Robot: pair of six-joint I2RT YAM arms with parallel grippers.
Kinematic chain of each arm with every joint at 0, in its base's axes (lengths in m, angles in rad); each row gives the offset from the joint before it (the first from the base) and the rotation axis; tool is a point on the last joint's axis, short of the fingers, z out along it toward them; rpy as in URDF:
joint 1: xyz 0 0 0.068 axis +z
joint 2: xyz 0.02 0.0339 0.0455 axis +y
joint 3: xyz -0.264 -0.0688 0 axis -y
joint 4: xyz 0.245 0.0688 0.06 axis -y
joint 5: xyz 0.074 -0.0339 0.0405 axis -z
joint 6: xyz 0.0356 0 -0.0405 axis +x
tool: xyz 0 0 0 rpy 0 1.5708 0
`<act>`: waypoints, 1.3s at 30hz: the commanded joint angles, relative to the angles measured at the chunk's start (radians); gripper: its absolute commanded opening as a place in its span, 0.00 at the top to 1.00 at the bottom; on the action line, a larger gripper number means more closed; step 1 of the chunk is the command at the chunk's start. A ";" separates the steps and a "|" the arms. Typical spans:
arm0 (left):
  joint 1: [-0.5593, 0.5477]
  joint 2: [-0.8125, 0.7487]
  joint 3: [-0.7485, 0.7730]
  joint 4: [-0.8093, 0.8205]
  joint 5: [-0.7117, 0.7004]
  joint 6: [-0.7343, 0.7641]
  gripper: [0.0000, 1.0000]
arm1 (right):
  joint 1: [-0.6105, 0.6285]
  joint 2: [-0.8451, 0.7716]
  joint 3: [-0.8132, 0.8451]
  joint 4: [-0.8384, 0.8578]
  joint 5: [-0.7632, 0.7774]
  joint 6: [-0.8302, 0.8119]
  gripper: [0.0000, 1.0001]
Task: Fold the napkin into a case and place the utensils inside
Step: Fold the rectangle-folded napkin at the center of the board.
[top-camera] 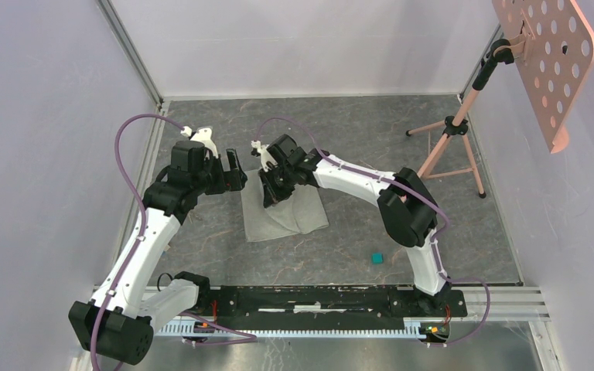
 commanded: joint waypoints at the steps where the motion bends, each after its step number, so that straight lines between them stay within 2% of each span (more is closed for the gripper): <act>1: 0.005 -0.022 0.028 0.010 -0.022 0.007 0.00 | 0.010 0.024 0.049 0.068 -0.062 0.036 1.00; 29: 0.005 -0.030 0.025 0.011 -0.023 0.010 0.00 | 0.011 0.165 0.136 0.115 -0.078 0.064 0.98; 32: 0.005 -0.036 0.023 0.014 -0.023 0.008 0.00 | 0.007 0.190 0.133 0.168 -0.119 0.114 0.86; 35: 0.007 -0.051 0.016 0.022 -0.052 0.005 0.00 | -0.002 0.190 0.078 0.345 -0.276 0.246 0.72; 37: 0.006 -0.065 0.005 0.033 -0.072 0.004 0.00 | -0.009 0.134 0.001 0.438 -0.316 0.287 0.58; 39: 0.007 -0.079 -0.004 0.047 -0.085 0.000 0.00 | -0.021 0.050 -0.082 0.466 -0.295 0.273 0.44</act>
